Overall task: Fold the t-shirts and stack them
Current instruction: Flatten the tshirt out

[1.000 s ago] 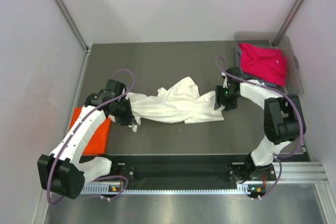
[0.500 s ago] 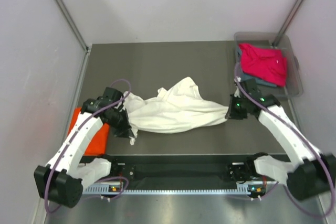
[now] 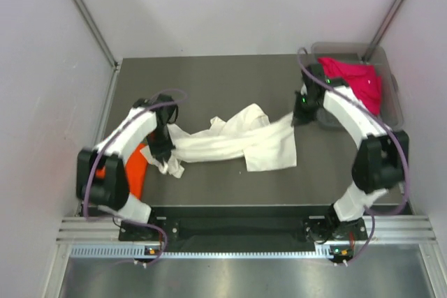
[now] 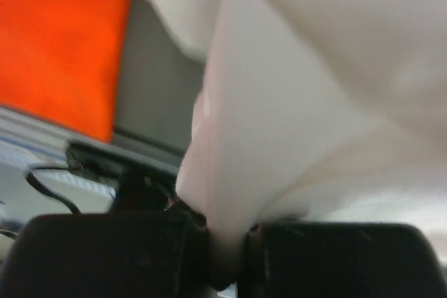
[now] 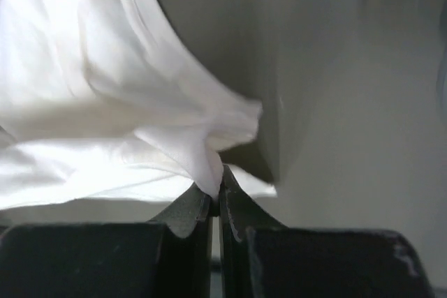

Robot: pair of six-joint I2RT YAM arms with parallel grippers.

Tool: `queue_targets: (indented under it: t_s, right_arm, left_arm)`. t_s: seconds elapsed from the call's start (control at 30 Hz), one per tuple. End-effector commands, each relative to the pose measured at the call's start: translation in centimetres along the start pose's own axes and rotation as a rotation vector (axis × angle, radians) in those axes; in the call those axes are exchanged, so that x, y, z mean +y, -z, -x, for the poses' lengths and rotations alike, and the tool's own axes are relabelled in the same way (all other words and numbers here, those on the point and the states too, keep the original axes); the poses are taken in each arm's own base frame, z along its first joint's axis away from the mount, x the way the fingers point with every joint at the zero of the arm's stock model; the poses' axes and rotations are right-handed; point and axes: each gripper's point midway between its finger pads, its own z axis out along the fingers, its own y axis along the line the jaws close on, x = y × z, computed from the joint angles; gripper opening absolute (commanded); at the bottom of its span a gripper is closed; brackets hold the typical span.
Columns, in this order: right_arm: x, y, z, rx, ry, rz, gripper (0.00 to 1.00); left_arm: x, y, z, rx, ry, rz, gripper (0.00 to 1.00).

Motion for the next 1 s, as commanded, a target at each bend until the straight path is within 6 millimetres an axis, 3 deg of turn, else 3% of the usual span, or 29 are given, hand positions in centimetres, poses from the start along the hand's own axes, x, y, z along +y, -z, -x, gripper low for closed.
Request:
queue_targets:
  t_s: [0.0,0.03,0.07,0.1,0.13,0.17,0.23,0.27,0.3,0.33,0.37,0.43,0.47,0.5,0.53,0.57,0.6,0.7,0.8,0.87,0.97]
  right_arm:
    - [1.9,-1.2,9.0,-0.111,0.040,0.044,0.02]
    - [1.7,-1.6,9.7,-0.094,0.040,0.021,0.07]
    - [2.1,-2.0,11.8,-0.109,0.060,0.013,0.26]
    - [2.2,-1.9,12.4,-0.112,0.070,-0.001,0.38]
    - [1.7,-1.7,12.5,-0.108,0.076,-0.029,0.47]
    - [1.6,-0.8,12.6,-0.127,0.094,-0.035,0.62]
    - [1.2,0.3,11.9,-0.148,0.118,-0.053,0.72]
    - [0.8,1.2,10.5,-0.158,0.132,-0.049,0.78]
    - [0.7,1.5,9.6,-0.162,0.138,-0.044,0.80]
    - [0.9,1.8,9.1,-0.179,0.145,-0.010,0.80]
    - [0.3,2.1,6.6,-0.167,0.142,0.001,0.80]
    - [0.7,2.1,5.2,-0.194,0.138,0.056,0.76]
    - [0.3,1.7,3.0,-0.176,0.124,0.078,0.72]
    - [0.4,1.3,2.3,-0.175,0.115,0.100,0.69]
    - [1.0,0.9,2.2,-0.195,0.108,0.148,0.65]
    - [0.8,0.1,0.8,-0.168,0.087,0.157,0.54]
    - [0.9,-0.2,0.5,-0.160,0.078,0.173,0.50]
    - [1.8,-1.3,0.0,-0.137,0.065,0.229,0.45]
    - [2.0,-1.8,0.1,-0.111,0.075,0.234,0.40]
    - [1.9,-2.0,0.2,-0.110,0.086,0.228,0.38]
    - [1.9,-2.4,0.2,-0.103,0.093,0.229,0.36]
  left_arm:
    - [1.2,-1.7,9.7,-0.204,-0.021,0.226,0.01]
    - [1.7,-2.0,11.2,-0.229,-0.021,0.286,0.07]
    - [1.7,-3.2,12.1,-0.200,-0.060,0.336,0.18]
    - [1.3,-2.6,13.6,-0.231,-0.052,0.349,0.24]
    - [1.6,-2.5,13.6,-0.211,-0.062,0.380,0.27]
    - [1.5,-1.8,13.7,-0.221,-0.059,0.371,0.32]
    - [1.2,-0.7,13.0,-0.241,-0.039,0.307,0.40]
    - [0.7,1.3,12.2,-0.275,-0.021,0.217,0.45]
    - [0.6,2.0,11.3,-0.273,-0.016,0.177,0.52]
    - [0.4,2.9,10.6,-0.290,-0.015,0.136,0.53]
    - [-0.3,4.8,9.3,-0.312,-0.004,0.027,0.53]
    - [-0.9,5.1,7.6,-0.309,0.003,-0.078,0.49]
    - [-2.2,6.6,7.4,-0.371,0.028,-0.202,0.44]
    - [-3.6,5.9,5.8,-0.321,0.029,-0.307,0.37]
    - [-4.9,6.1,5.0,-0.307,0.044,-0.404,0.23]
    - [-6.6,7.5,5.9,-0.381,0.104,-0.537,0.15]
    - [-7.2,5.4,4.4,-0.312,0.119,-0.575,0.13]
    - [-7.8,2.8,4.3,-0.290,0.126,-0.585,0.17]
    - [-5.9,-0.4,4.5,-0.224,0.080,-0.395,0.17]
    - [-5.0,-1.7,5.3,-0.225,0.052,-0.309,0.15]
    - [-4.3,-1.8,6.6,-0.285,0.046,-0.261,0.11]
